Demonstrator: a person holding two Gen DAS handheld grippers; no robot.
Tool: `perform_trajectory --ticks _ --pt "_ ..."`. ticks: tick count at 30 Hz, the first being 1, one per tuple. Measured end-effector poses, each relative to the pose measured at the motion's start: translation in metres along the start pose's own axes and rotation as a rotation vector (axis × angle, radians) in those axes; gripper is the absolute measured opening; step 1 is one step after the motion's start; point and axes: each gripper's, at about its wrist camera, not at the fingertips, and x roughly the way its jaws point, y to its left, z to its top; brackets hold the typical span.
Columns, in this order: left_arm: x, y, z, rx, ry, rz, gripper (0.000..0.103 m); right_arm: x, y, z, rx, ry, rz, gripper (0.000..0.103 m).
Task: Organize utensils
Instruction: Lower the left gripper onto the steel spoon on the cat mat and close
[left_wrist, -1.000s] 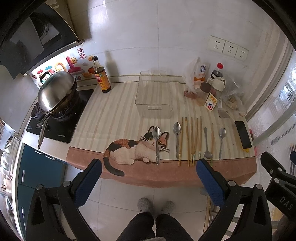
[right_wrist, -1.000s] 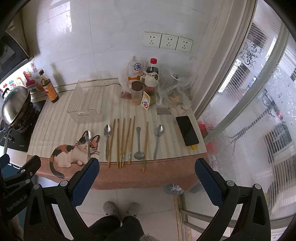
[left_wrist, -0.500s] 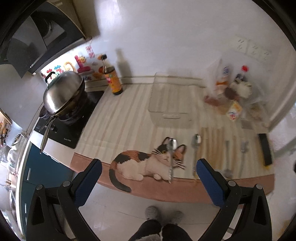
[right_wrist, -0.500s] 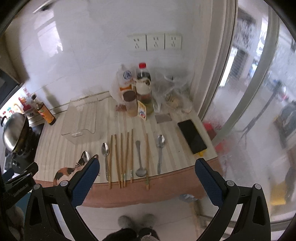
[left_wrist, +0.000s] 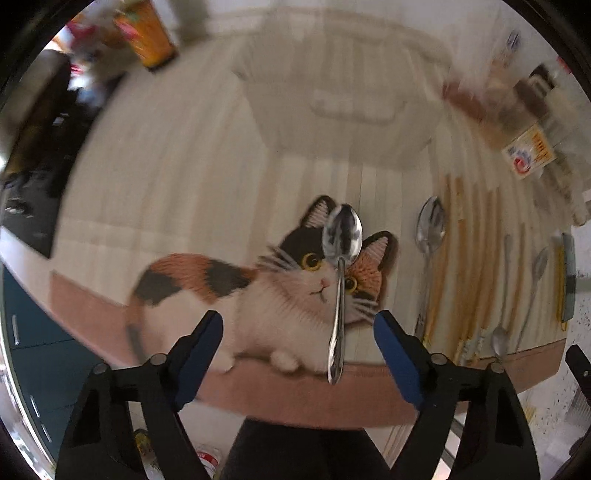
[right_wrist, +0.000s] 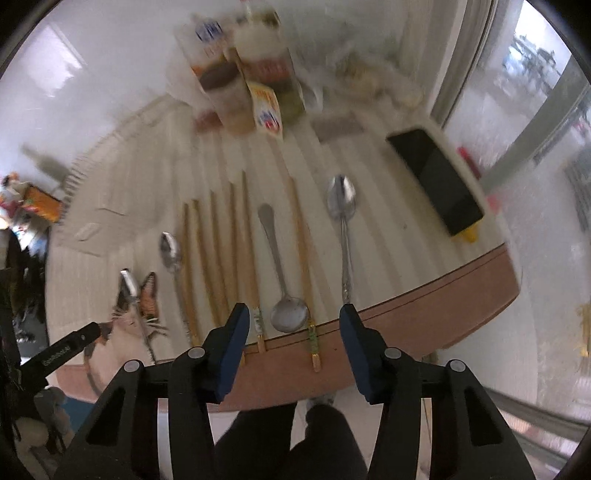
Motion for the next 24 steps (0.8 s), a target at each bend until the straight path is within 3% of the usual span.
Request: perform_trajectory --ticks 8,16,19,21,24 --pt "0.057 -0.022 0.028 0.071 0.098 -0.086 0.075 0.054 0.025 0.018 0.014 0.077 -0.087 0.053" --pt "0.069 -0.025 0.042 0.118 0.053 -0.058 0.07 0.068 0.045 0.025 0.001 0.096 -0.124 0.053" --pt "0.072 -0.029 0.045 0.134 0.026 -0.029 0.052 0.065 0.047 0.027 -0.006 0.093 -0.131 0.053" --pt "0.069 -0.029 0.046 0.143 0.015 -0.028 0.031 0.06 0.046 0.028 -0.002 0.085 -0.13 0.053" --pt "0.065 -0.029 0.043 0.15 0.026 -0.03 0.018 0.057 0.036 0.029 0.026 0.1 -0.111 0.053"
